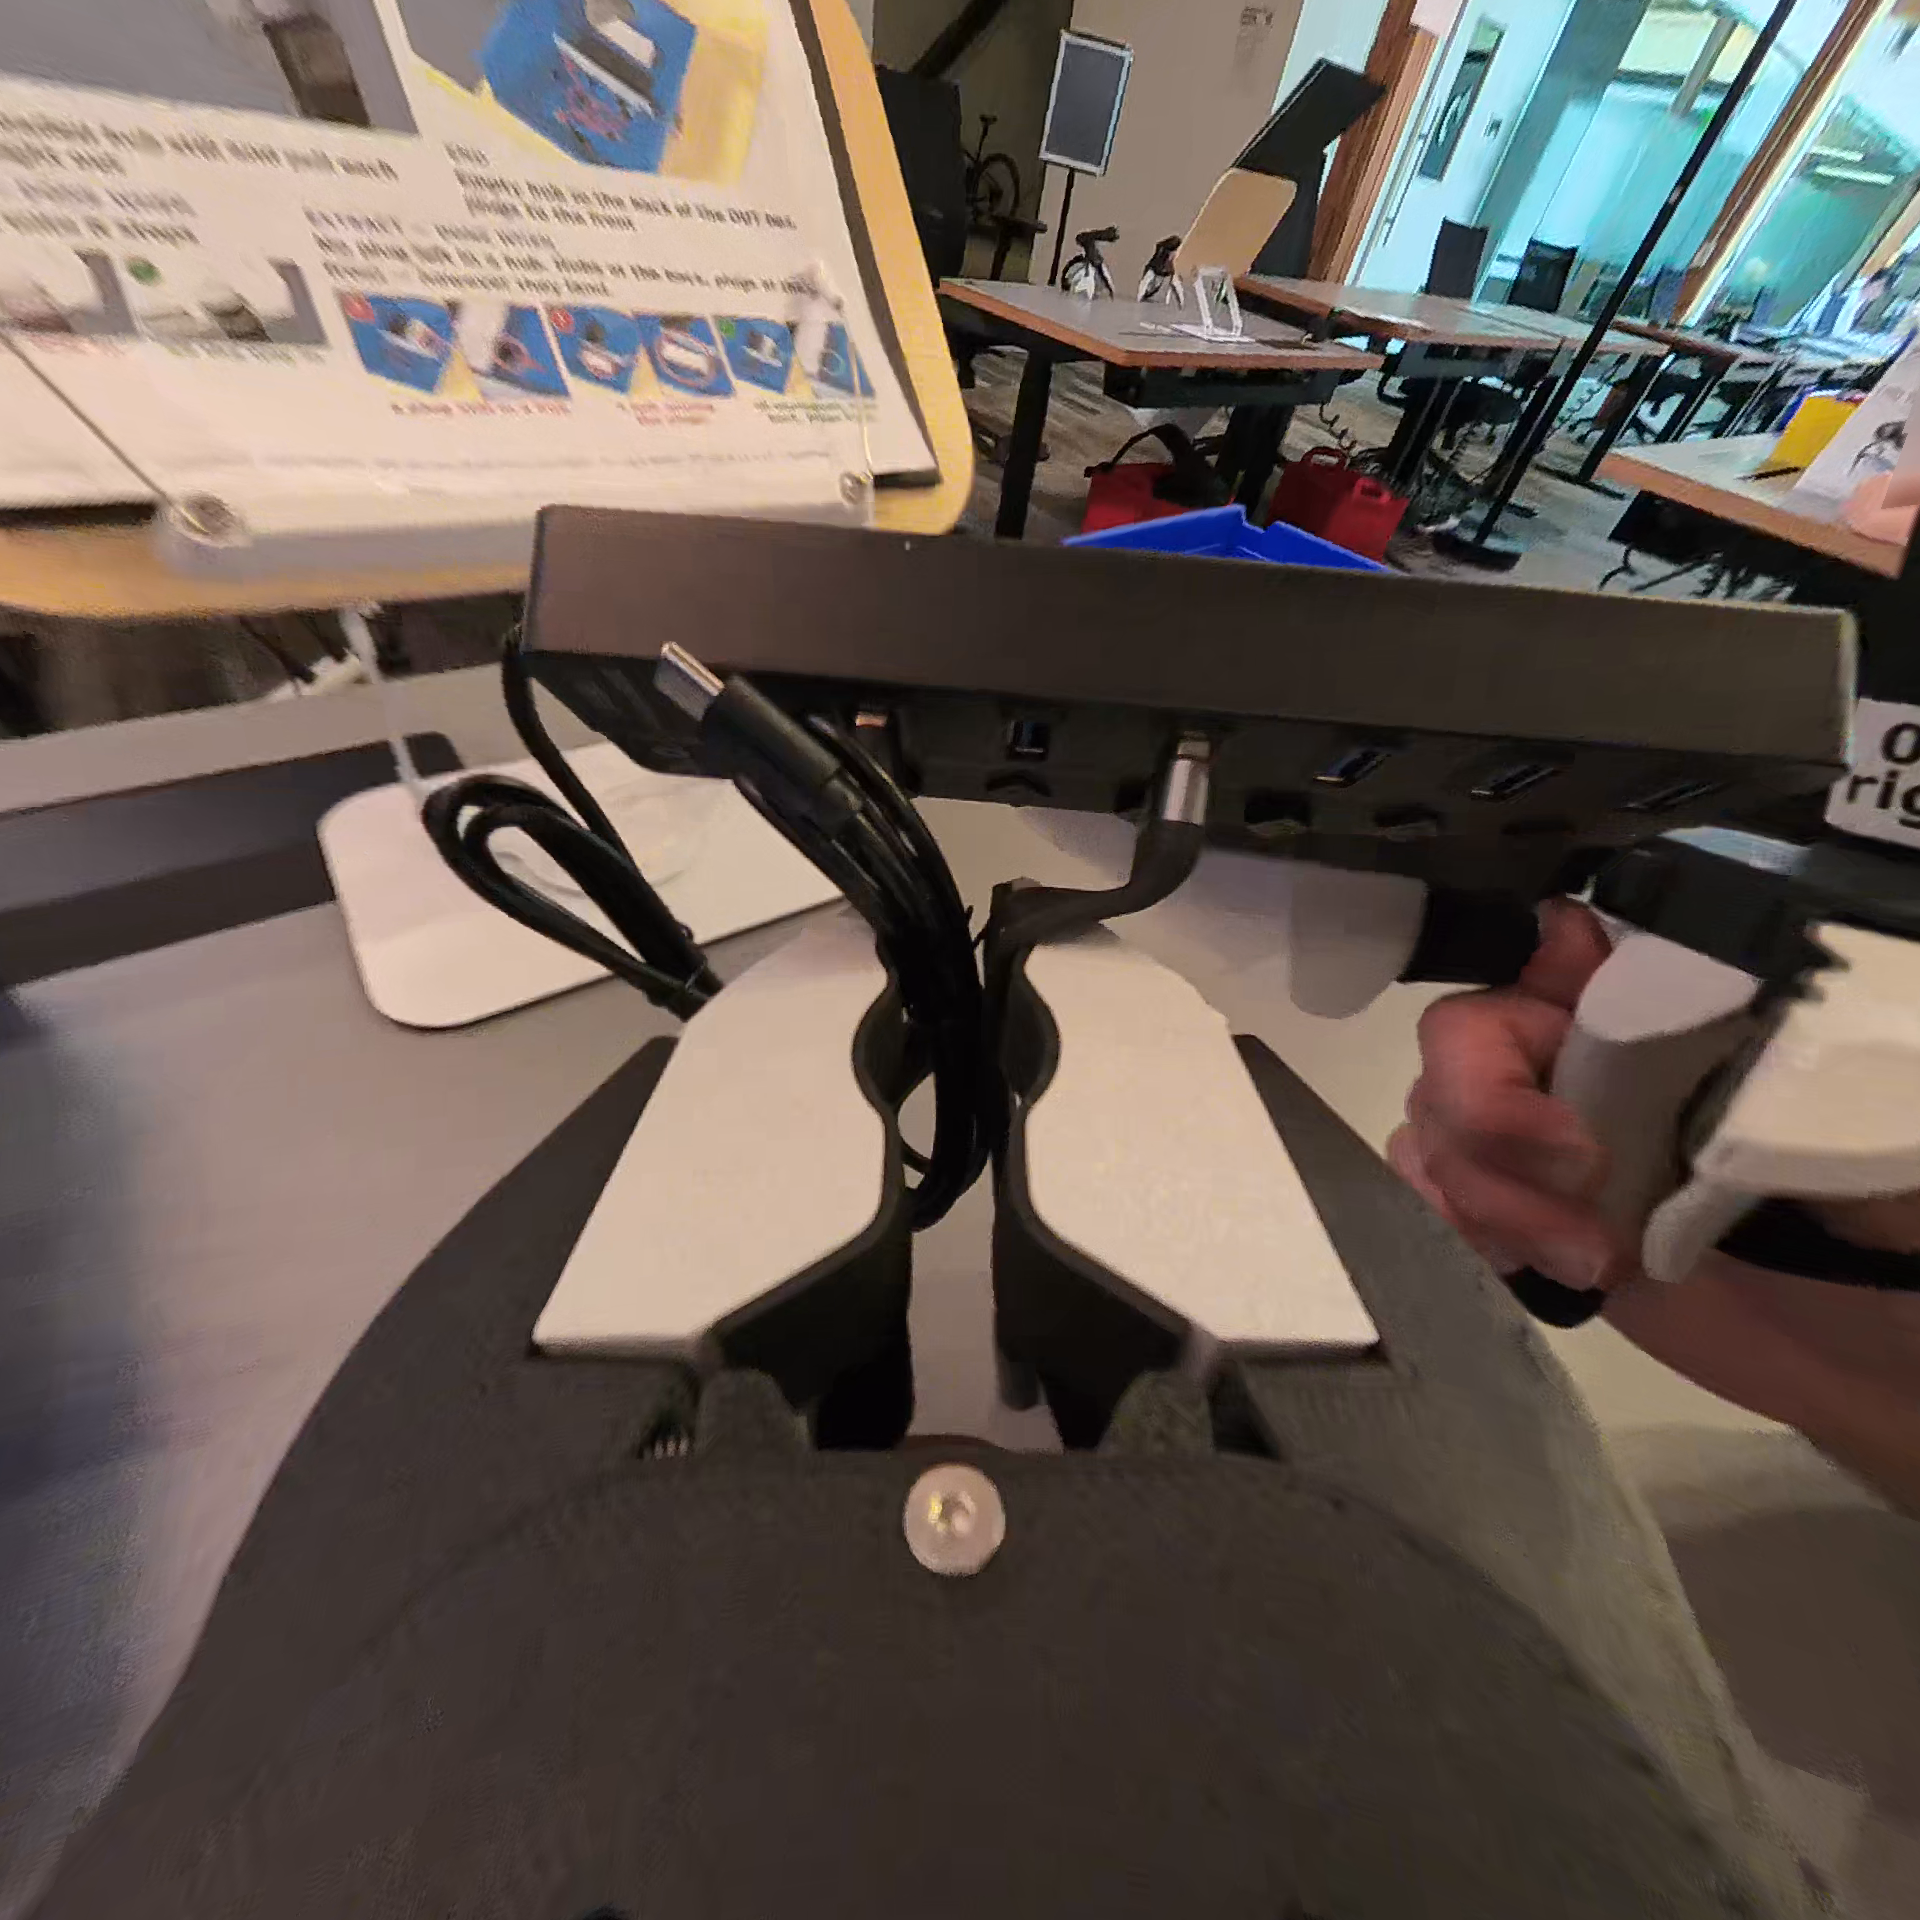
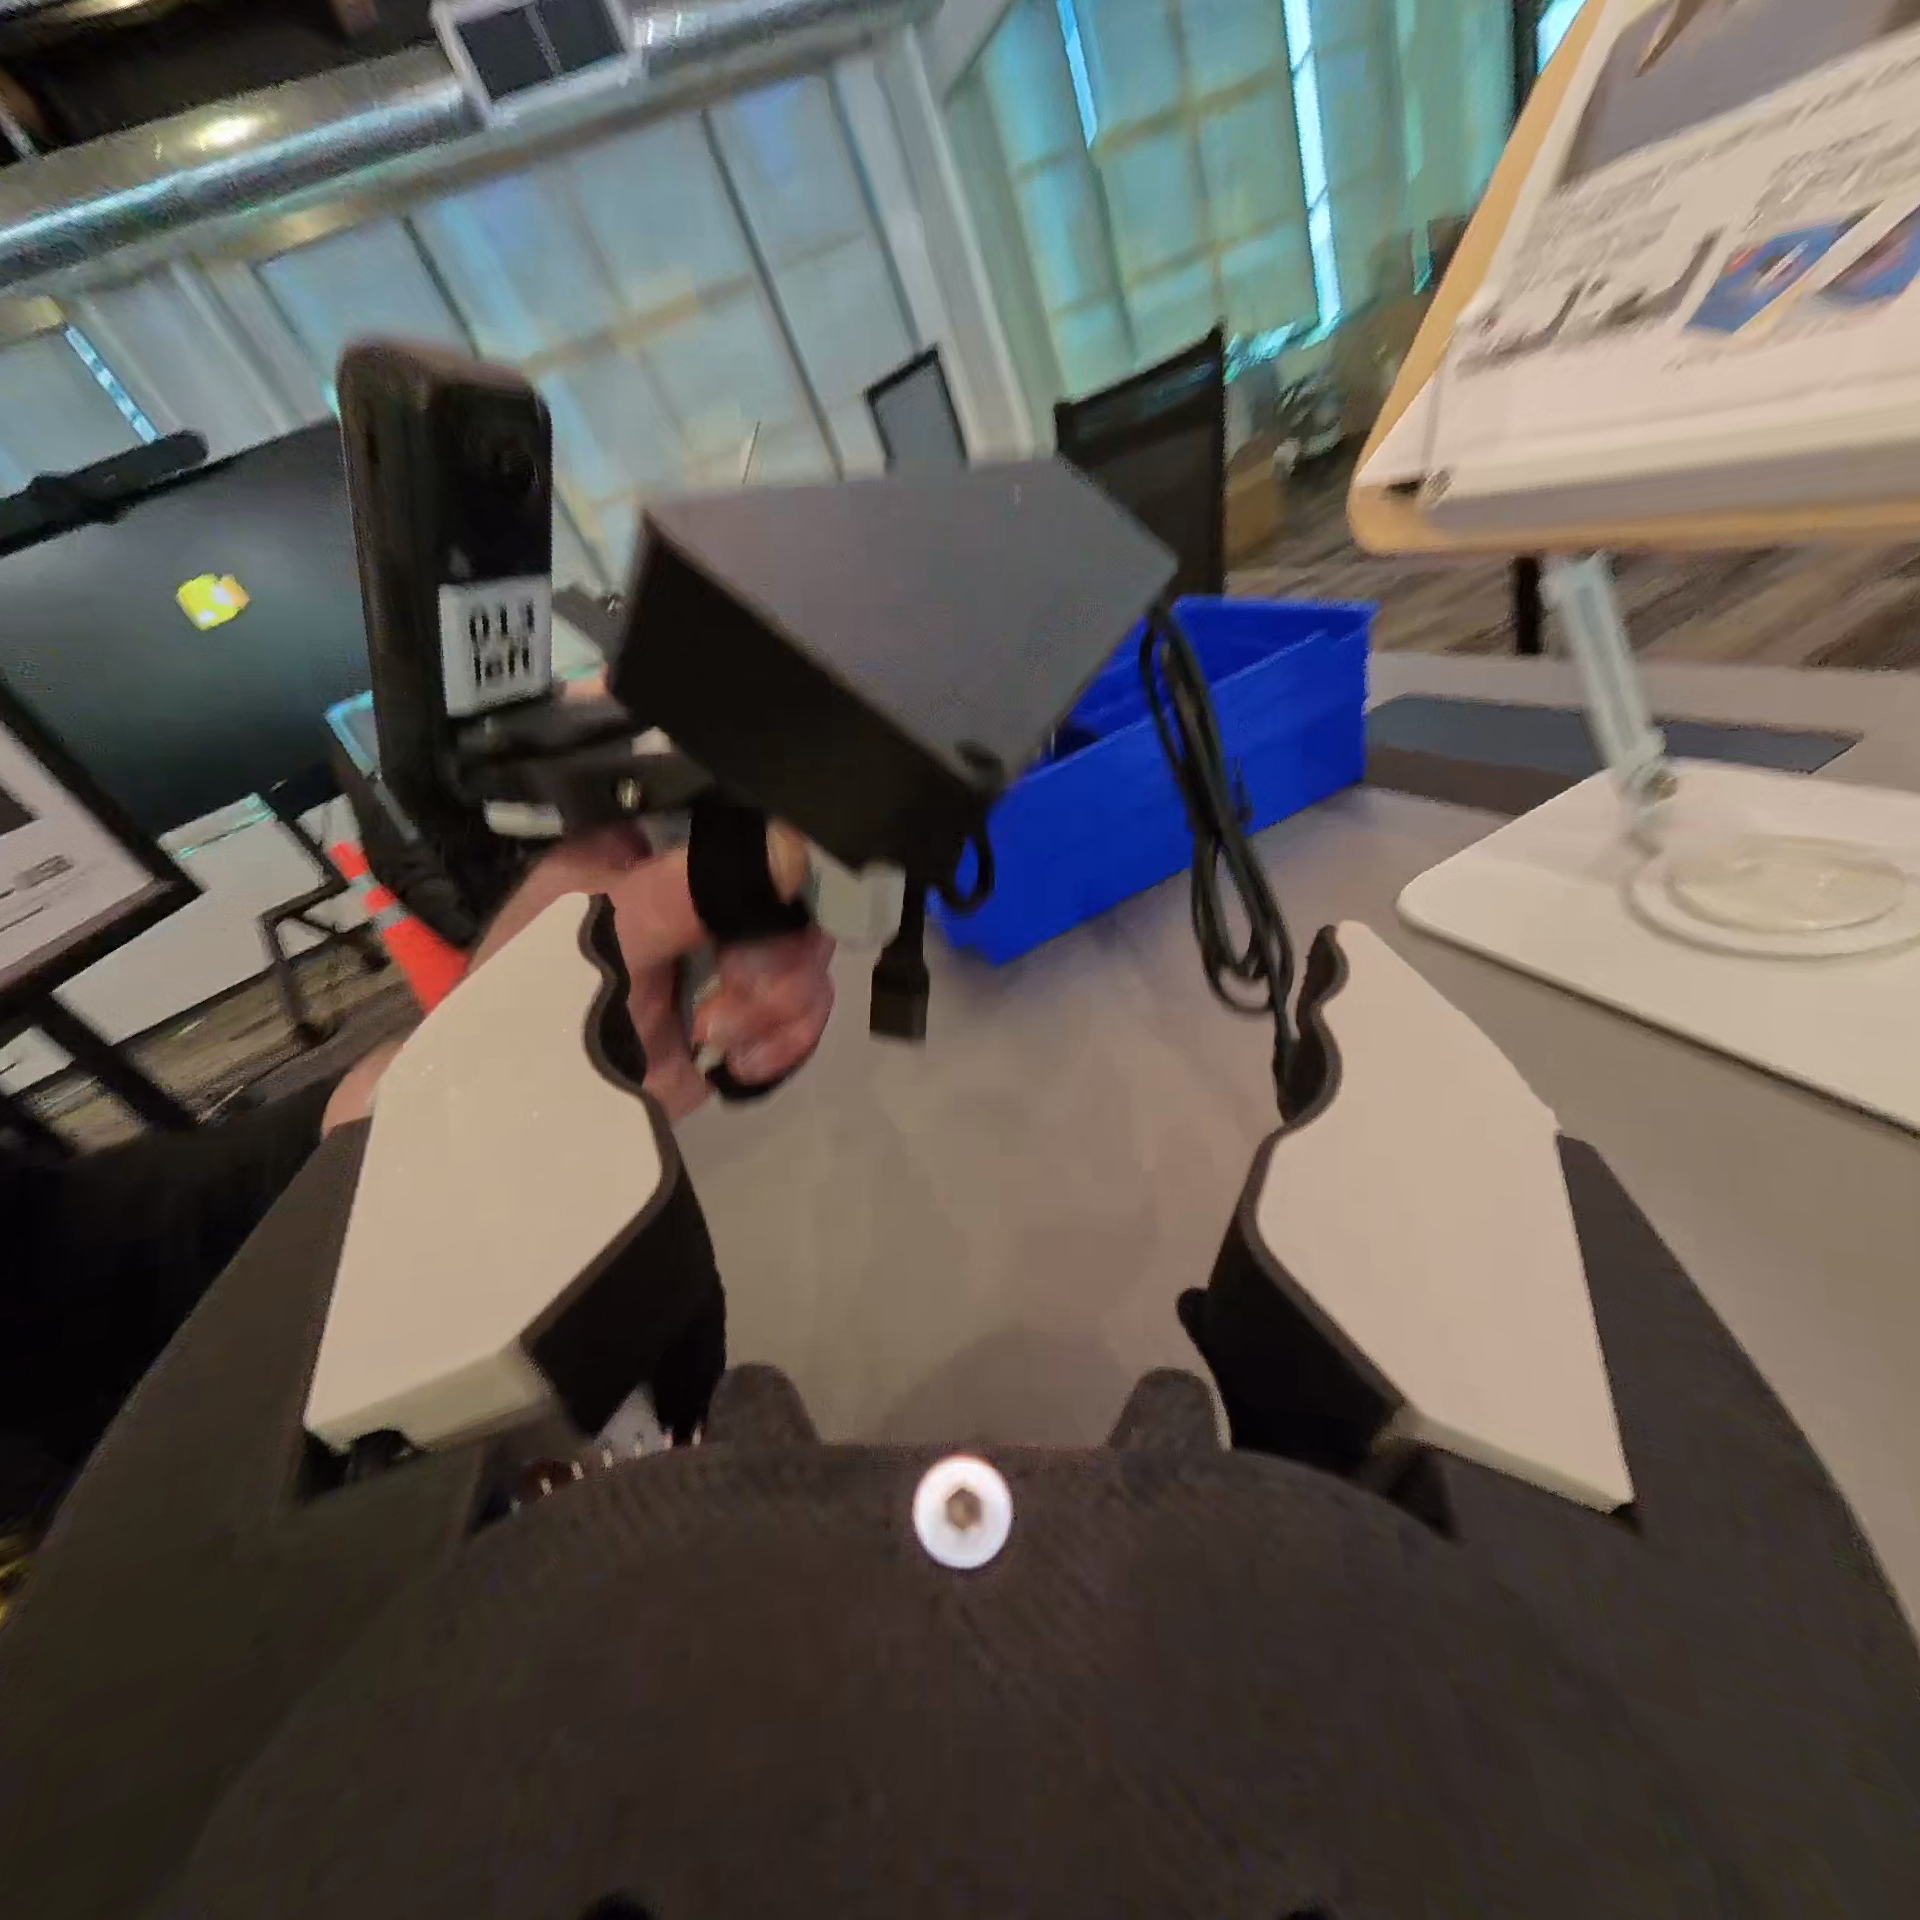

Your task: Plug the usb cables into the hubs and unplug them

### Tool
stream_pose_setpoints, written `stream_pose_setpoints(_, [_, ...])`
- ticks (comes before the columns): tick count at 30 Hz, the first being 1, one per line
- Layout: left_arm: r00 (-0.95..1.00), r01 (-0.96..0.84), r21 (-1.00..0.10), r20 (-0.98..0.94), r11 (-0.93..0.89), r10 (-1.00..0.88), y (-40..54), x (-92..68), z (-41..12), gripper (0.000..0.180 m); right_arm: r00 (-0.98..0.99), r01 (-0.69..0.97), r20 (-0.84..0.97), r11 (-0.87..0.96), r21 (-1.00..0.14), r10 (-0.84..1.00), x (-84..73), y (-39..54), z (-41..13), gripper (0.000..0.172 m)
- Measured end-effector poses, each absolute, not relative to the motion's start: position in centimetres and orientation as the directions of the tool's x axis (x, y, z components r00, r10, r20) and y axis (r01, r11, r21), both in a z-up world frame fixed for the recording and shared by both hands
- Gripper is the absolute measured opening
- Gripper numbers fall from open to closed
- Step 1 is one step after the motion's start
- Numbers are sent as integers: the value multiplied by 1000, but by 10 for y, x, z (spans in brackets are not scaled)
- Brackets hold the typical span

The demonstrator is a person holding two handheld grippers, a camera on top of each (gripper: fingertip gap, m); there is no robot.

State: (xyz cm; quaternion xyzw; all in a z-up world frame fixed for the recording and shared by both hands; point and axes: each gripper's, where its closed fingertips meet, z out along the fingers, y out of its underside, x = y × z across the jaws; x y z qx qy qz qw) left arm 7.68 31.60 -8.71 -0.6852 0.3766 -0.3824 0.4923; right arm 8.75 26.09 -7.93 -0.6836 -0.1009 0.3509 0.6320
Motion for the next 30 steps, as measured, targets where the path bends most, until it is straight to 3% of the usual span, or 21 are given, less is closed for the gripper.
stream_pose_setpoints(5, [412,-130,-949,213,-288,-886,295,99,-113,14,767,-362,-347,-84,-929,540,102,272,-62,113])
stream_pose_setpoints(8, [412,-121,-948,221,-293,-884,290,106,-118,14,772,-365,-330,-45,-930,543,112,273,-54,82])
stream_pose_setpoints(16, [303,-159,-923,292,-350,-907,258,125,-132,22,739,-224,-196,-39,-974,645,128,273,-45,62])
stream_pose_setpoints(20, [190,-180,-911,339,-372,-921,236,119,-127,49,594,-205,-250,-156,-966,764,134,271,-44,61])
stream_pose_setpoints(23, [212,-174,-955,203,-241,-956,237,86,-107,59,450,-92,-214,-194,-977,867,131,260,-43,61])
stream_pose_setpoints(26, [170,-210,-965,125,-160,-978,247,64,-85,84,329,26,-182,-201,-979,927,125,251,-43,61])
stream_pose_setpoints(30, [-48,-312,-942,149,-127,-988,244,75,-83,97,123,122,-168,-183,-976,978,105,238,-36,60])
